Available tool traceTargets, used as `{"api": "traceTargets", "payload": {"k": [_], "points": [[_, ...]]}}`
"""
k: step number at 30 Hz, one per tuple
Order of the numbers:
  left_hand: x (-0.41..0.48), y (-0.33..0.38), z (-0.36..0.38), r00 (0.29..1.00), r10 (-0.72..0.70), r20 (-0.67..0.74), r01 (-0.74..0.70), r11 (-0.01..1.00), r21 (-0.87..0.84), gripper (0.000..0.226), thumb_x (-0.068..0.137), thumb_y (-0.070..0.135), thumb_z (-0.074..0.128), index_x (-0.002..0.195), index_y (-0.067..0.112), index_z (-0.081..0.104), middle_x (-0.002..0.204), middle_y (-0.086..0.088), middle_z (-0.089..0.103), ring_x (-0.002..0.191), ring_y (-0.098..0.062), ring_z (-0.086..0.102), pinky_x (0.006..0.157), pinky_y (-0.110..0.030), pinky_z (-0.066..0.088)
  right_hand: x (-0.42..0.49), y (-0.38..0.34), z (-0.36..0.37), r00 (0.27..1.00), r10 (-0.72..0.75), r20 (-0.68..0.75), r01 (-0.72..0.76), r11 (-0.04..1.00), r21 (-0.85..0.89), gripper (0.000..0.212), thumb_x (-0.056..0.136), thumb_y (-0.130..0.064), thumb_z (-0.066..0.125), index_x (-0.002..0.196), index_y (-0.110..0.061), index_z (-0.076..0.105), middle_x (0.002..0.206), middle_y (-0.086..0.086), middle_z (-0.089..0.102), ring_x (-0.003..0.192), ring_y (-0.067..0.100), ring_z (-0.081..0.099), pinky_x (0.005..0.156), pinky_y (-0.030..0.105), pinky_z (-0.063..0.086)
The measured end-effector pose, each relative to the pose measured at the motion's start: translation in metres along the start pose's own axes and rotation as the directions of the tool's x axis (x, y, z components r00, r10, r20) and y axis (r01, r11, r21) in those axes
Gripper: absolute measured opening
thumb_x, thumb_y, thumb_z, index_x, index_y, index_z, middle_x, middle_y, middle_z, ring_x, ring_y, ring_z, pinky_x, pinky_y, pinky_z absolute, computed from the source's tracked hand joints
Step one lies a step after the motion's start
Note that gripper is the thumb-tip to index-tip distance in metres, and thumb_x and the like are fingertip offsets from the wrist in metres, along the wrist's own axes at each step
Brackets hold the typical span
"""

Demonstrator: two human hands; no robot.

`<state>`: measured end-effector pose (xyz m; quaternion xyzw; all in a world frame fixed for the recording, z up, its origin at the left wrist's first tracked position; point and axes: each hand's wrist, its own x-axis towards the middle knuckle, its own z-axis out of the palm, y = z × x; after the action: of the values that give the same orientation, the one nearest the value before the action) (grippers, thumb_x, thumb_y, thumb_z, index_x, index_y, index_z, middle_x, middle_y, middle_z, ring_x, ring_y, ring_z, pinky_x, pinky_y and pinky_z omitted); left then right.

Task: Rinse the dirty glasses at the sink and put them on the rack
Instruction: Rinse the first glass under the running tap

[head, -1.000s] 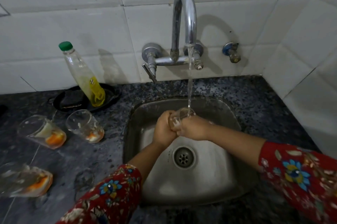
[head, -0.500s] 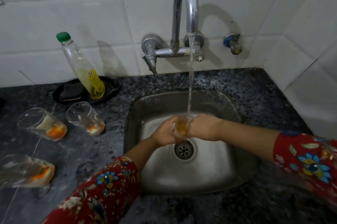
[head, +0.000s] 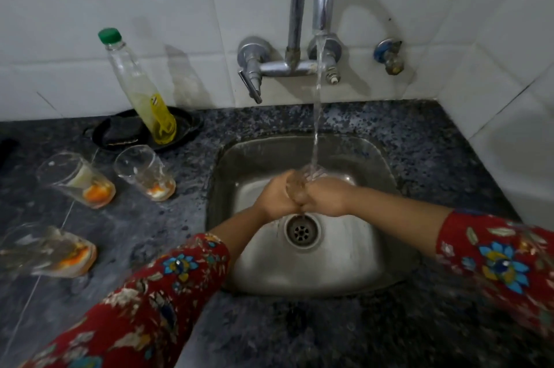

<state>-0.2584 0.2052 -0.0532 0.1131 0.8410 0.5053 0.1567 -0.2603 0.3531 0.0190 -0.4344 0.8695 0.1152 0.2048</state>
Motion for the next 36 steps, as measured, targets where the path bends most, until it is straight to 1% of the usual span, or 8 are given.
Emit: {"api": "traceTargets", "payload": {"k": [7,12,15,18,22,29,32,36], "points": [[0.007,-0.008,-0.008,0.999,0.029,0.038,-0.024,0.993,-0.117,0.067,0.059,-0.008,0.082,0.12,-0.003,0.055,0.116,-0.009,0.063,0.1,-0.002,0.063,0.084,-0.025,0.049,-0.01,0.009,-0.01,0.998,0.048,-0.043,-0.052,0.994,-0.1,0.025,0.095,-0.015,0.041,0.113,-0.014,0.058,0.117,0.005,0.061,0.099,0.026,0.059,0.076,0.033,0.046],[-0.004,-0.009,0.019,0.964,0.0,-0.265,-0.027,0.995,-0.1,0.043,0.059,0.014,0.08,0.095,0.017,0.056,0.094,0.005,0.065,0.083,0.0,0.061,0.077,-0.02,0.05,0.017,-0.01,0.007,0.986,0.16,-0.046,-0.107,0.82,0.562,0.021,0.084,-0.005,0.044,0.07,-0.017,0.054,0.072,0.005,0.052,0.064,0.017,0.048,0.059,0.035,0.04],[-0.01,-0.007,0.008,0.989,0.035,-0.146,-0.065,0.976,-0.206,0.061,0.048,0.019,0.078,0.103,0.026,0.054,0.104,0.009,0.063,0.093,0.004,0.063,0.083,-0.021,0.051,-0.007,0.0,-0.003,0.999,0.028,-0.021,-0.022,0.969,0.248,0.032,0.087,-0.035,0.036,0.096,-0.021,0.064,0.106,0.005,0.064,0.095,0.023,0.059,0.084,0.039,0.046],[-0.003,-0.005,0.003,0.997,0.066,-0.029,-0.07,0.982,-0.176,0.067,0.046,0.025,0.079,0.109,0.03,0.057,0.116,-0.004,0.064,0.109,-0.017,0.063,0.093,-0.033,0.051,-0.015,0.011,-0.002,0.997,0.069,0.03,-0.069,0.998,-0.001,0.027,0.096,-0.014,0.039,0.114,-0.01,0.058,0.12,0.009,0.062,0.105,0.029,0.06,0.085,0.036,0.048],[-0.002,0.004,0.02,0.968,0.051,-0.245,-0.09,0.984,-0.151,0.05,0.062,0.007,0.081,0.106,0.014,0.059,0.103,0.006,0.066,0.095,0.005,0.063,0.084,-0.024,0.051,0.005,-0.004,0.006,0.972,0.231,0.035,-0.231,0.928,0.294,0.025,0.089,-0.008,0.05,0.109,-0.007,0.064,0.115,0.01,0.063,0.104,0.029,0.059,0.084,0.033,0.046],[-0.013,0.011,-0.007,0.997,0.072,0.02,-0.069,0.991,-0.118,0.072,0.044,0.03,0.079,0.112,0.027,0.054,0.114,-0.004,0.062,0.109,-0.02,0.06,0.092,-0.03,0.048,-0.002,-0.006,0.021,0.967,0.244,-0.071,-0.226,0.953,0.202,0.026,0.088,-0.008,0.049,0.109,-0.012,0.064,0.115,0.008,0.064,0.106,0.03,0.061,0.085,0.038,0.051],[-0.022,0.016,-0.021,0.996,0.017,0.088,-0.048,0.932,0.36,0.076,0.054,0.025,0.083,0.122,0.018,0.051,0.117,-0.004,0.063,0.107,-0.023,0.06,0.083,-0.026,0.045,0.01,-0.031,0.029,0.939,0.336,0.075,-0.222,0.423,0.878,0.018,0.087,-0.003,0.053,0.092,-0.012,0.067,0.1,0.004,0.066,0.094,0.017,0.062,0.09,0.038,0.052],[-0.033,0.013,-0.039,0.978,-0.088,0.19,-0.104,0.585,0.805,0.072,0.057,0.039,0.078,0.12,0.028,0.045,0.112,0.0,0.064,0.099,-0.025,0.062,0.072,-0.031,0.044,-0.001,-0.048,0.029,0.943,0.266,0.198,-0.12,-0.282,0.952,0.036,0.085,0.009,0.054,0.112,-0.013,0.065,0.099,-0.002,0.069,0.089,0.004,0.062,0.078,0.017,0.051]]}}
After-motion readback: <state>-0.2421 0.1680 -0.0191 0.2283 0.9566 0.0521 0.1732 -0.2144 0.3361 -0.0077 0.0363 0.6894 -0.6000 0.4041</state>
